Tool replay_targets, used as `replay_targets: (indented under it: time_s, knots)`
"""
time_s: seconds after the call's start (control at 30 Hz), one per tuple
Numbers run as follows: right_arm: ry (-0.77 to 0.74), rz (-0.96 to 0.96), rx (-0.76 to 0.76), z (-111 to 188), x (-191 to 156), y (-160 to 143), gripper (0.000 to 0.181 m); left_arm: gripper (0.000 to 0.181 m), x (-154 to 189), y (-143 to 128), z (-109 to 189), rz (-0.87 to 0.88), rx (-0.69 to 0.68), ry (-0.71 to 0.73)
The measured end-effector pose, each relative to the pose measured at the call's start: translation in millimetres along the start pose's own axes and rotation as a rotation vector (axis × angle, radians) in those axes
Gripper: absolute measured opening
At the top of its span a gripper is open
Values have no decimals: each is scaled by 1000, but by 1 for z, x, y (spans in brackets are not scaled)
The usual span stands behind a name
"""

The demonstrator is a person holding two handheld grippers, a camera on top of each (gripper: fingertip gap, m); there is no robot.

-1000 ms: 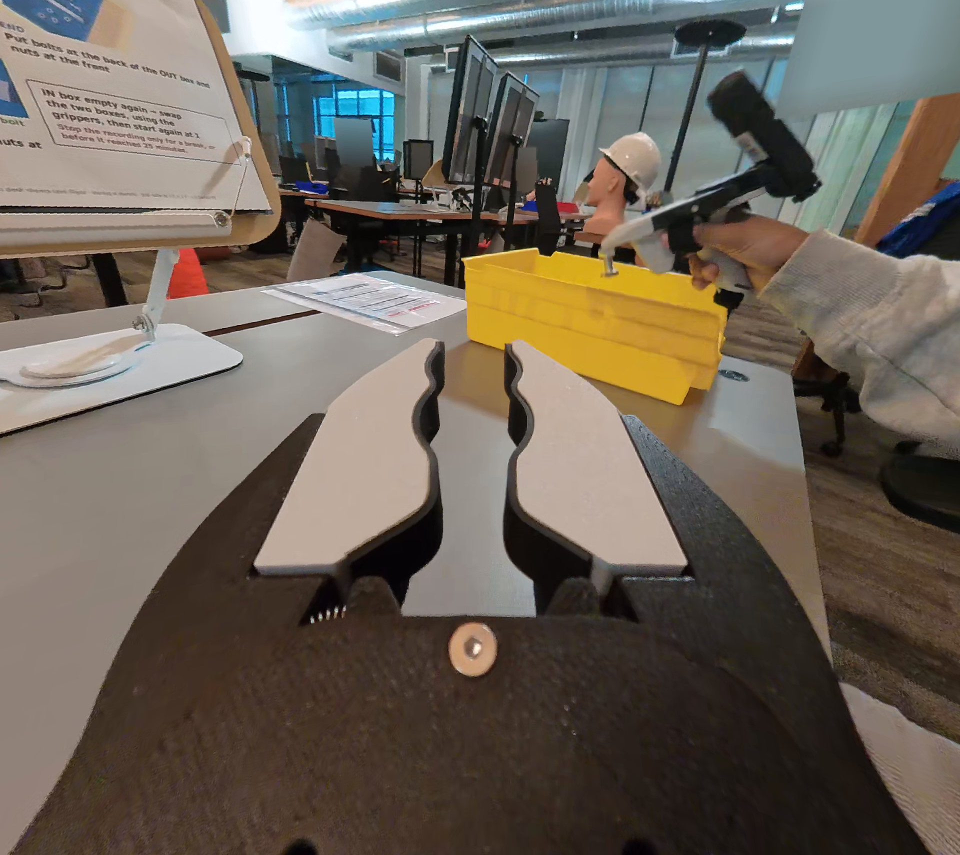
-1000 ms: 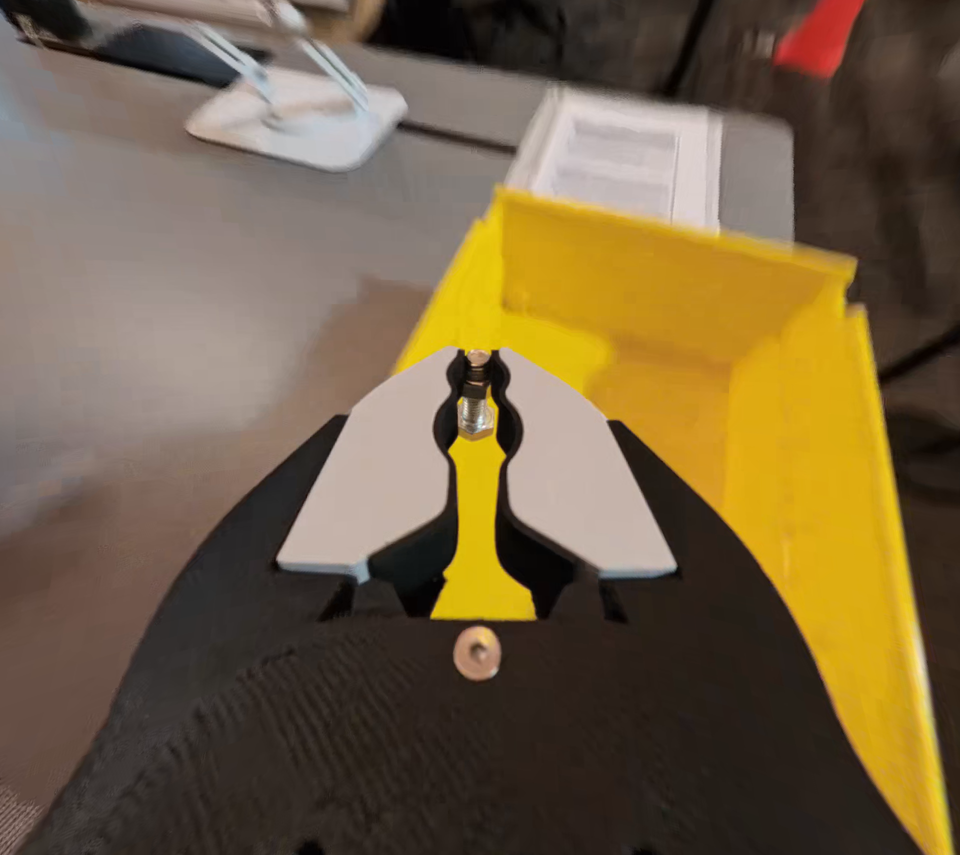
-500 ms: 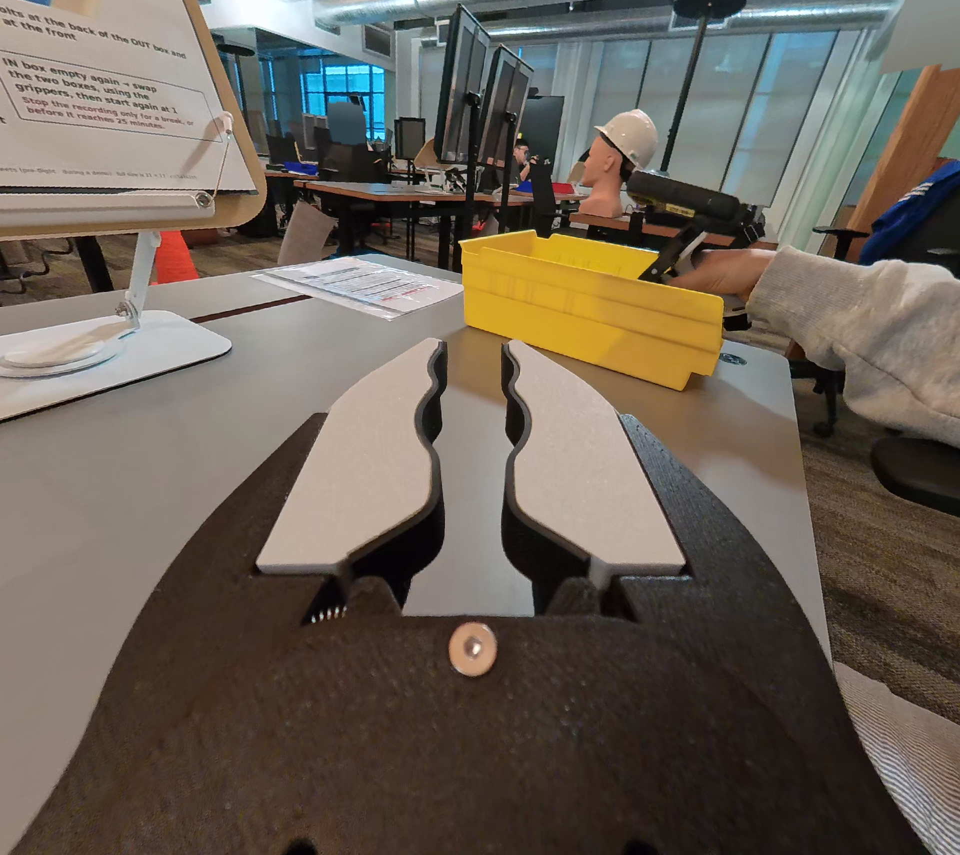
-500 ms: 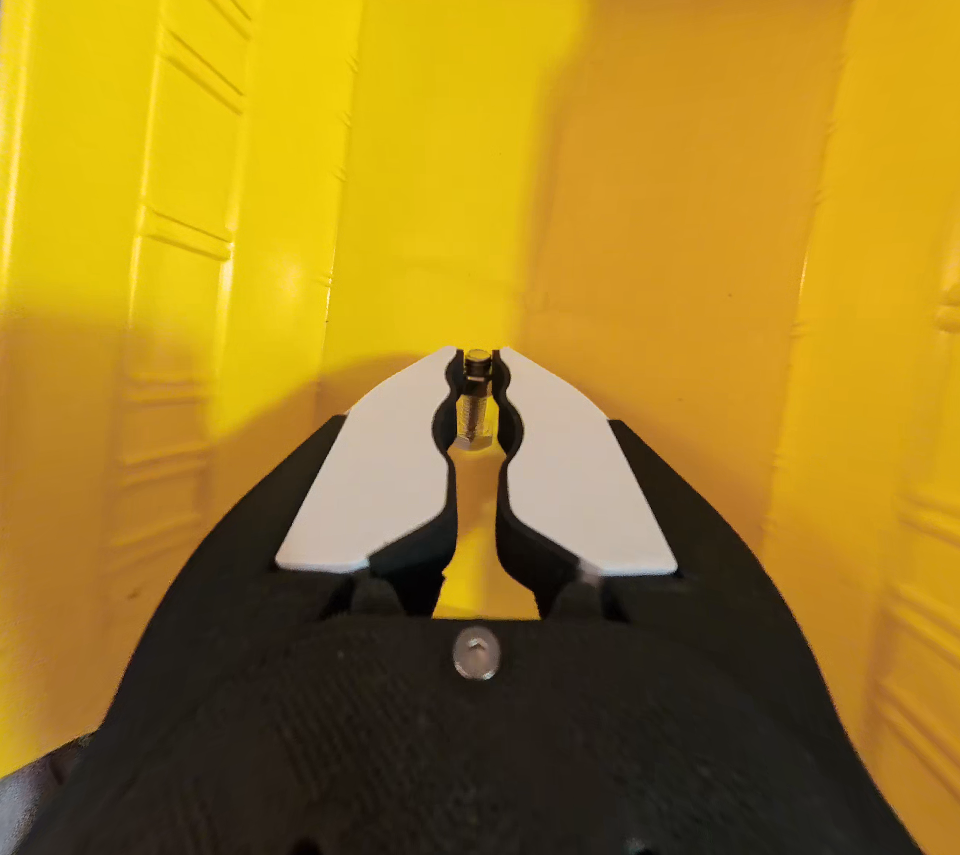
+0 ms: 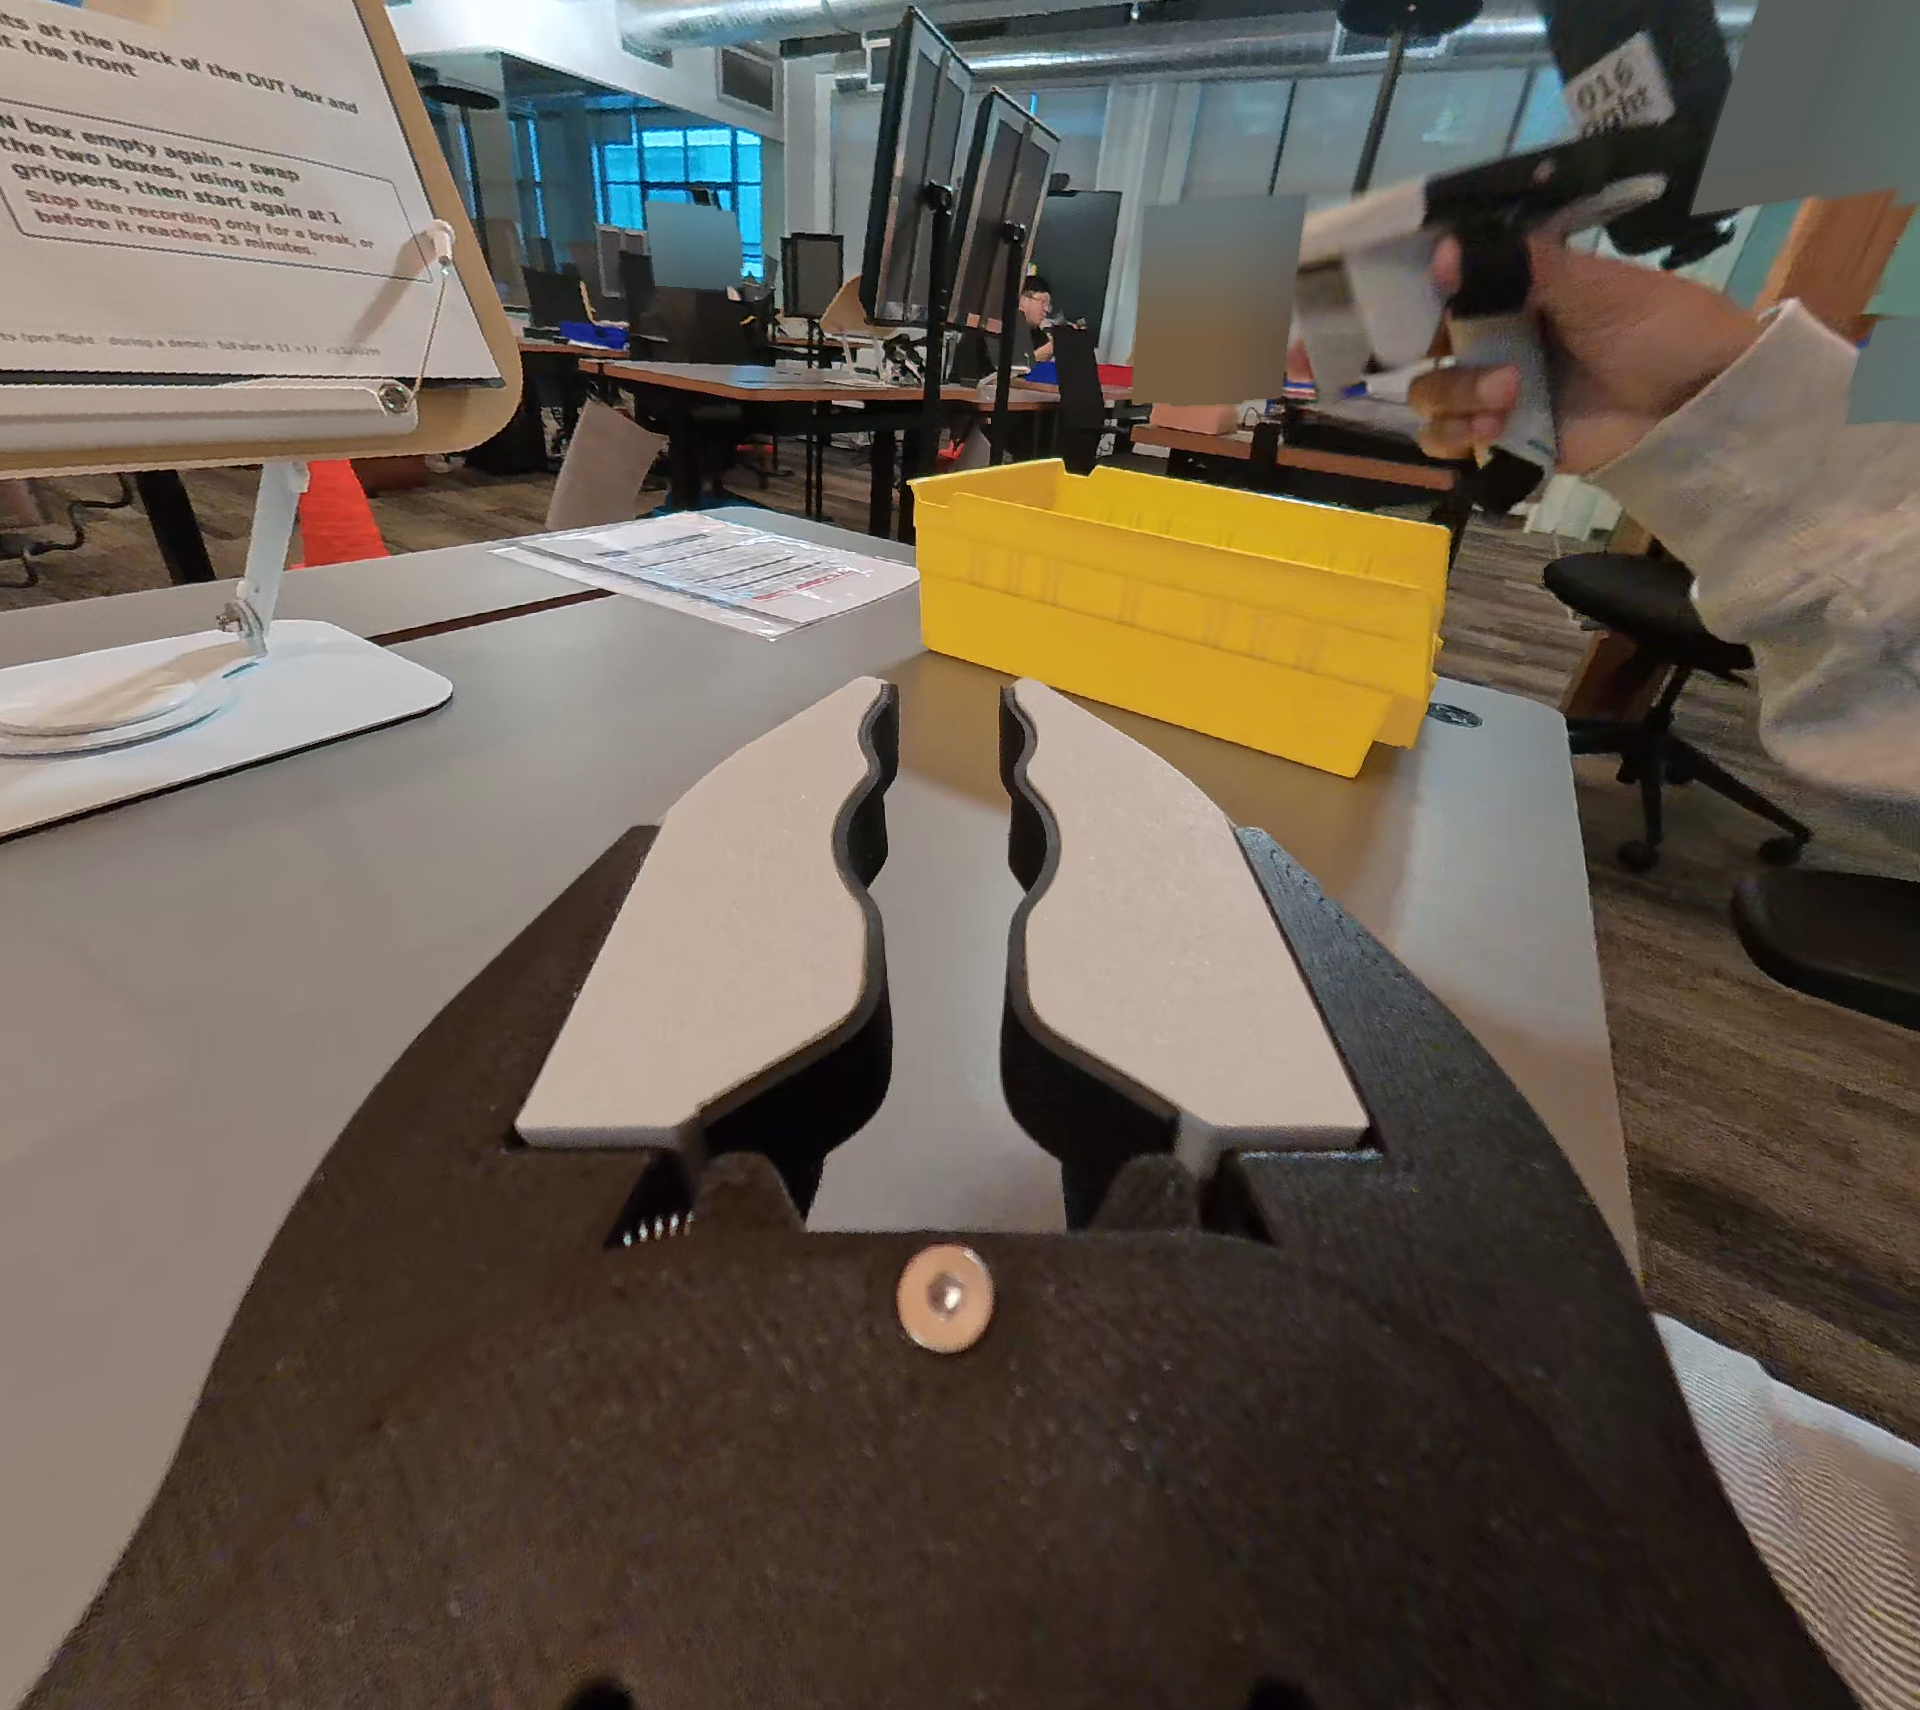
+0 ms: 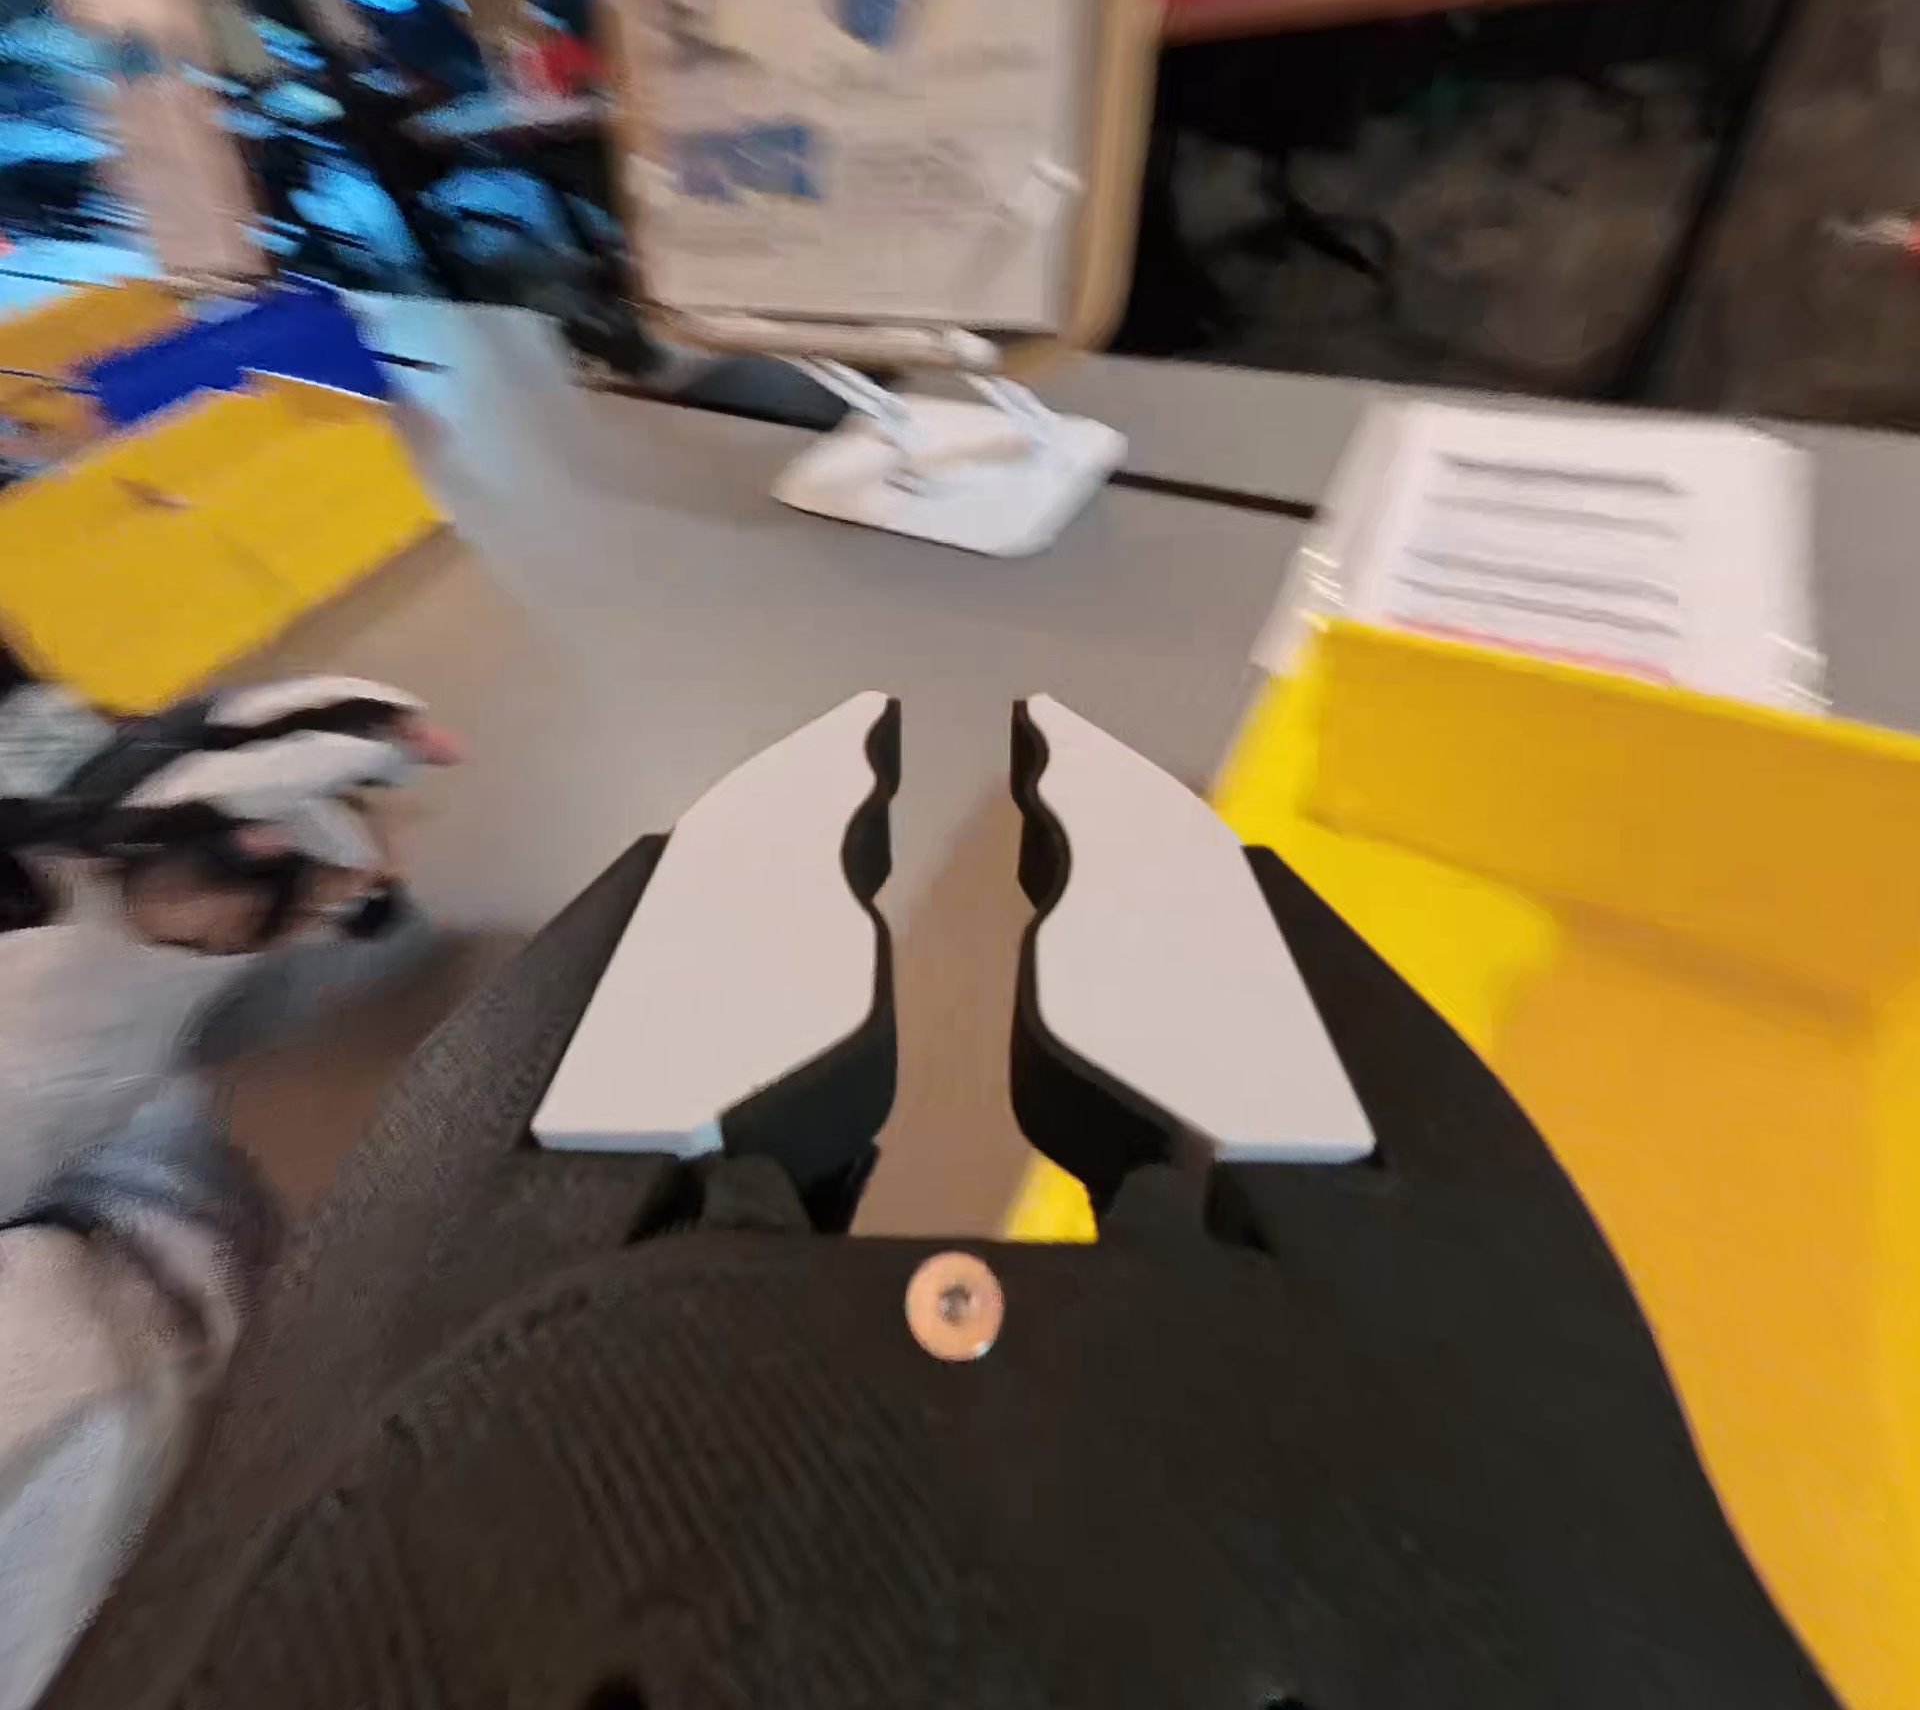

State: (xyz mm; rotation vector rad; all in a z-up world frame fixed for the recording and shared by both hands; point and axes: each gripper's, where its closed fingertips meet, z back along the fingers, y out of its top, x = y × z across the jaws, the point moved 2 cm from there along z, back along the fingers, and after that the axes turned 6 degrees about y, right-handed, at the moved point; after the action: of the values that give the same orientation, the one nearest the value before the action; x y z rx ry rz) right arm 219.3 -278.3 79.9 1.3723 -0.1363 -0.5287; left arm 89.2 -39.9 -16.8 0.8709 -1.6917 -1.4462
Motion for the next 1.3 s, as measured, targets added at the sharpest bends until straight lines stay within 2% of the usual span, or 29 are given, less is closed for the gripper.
replay_targets:
  time_s: [0.03,0.1,0.2,0.3,0.43,0.5,0.53,0.6,0.7,0.73,0.8,0.87,0.97,1.07,1.17,1.3]
  knots:
    - [97,3,37,-10,-27,7,20,20,1,0,0,5,-1,-11]
    - [254,31,78,-34,-77,9,16,20,2,1,1,7,5,-11]
    - [387,76,60,-79,-133,-21,12,17,-10,10,-1,19,40,57]
    - [448,96,-45,-120,-166,-76,10,14,-24,60,1,12,137,101]
    - [521,148,-220,-146,-190,-140,8,10,-56,143,6,-71,223,198]
    - [519,152,-280,-152,-191,-155,8,11,-61,172,7,-85,199,89]
    - [510,125,-301,-154,-190,-159,8,9,-68,184,11,-100,176,62]
    - [538,22,-298,-153,-194,-159,8,3,-95,215,31,-110,231,135]
    - [581,-80,-243,-148,-196,-151,8,3,-134,259,76,-69,287,210]
    - [579,-78,-239,-148,-194,-152,8,4,-144,266,92,-53,278,219]
    - [533,-47,-266,-149,-186,-158,8,18,-171,259,130,-87,128,308]
    - [471,-57,-304,-150,-178,-163,8,25,-198,244,187,-145,12,490]
    - [479,-81,-277,-153,-186,-159,8,25,-227,216,288,-131,-66,760]
    - [441,30,-263,-164,-194,-160,8,28,-237,175,366,-6,-101,894]
    - [395,63,-296,-182,-206,-171,8,41,-235,135,405,104,-105,919]
    - [408,0,-278,-206,-235,-172,6,44,-243,112,415,149,-72,896]
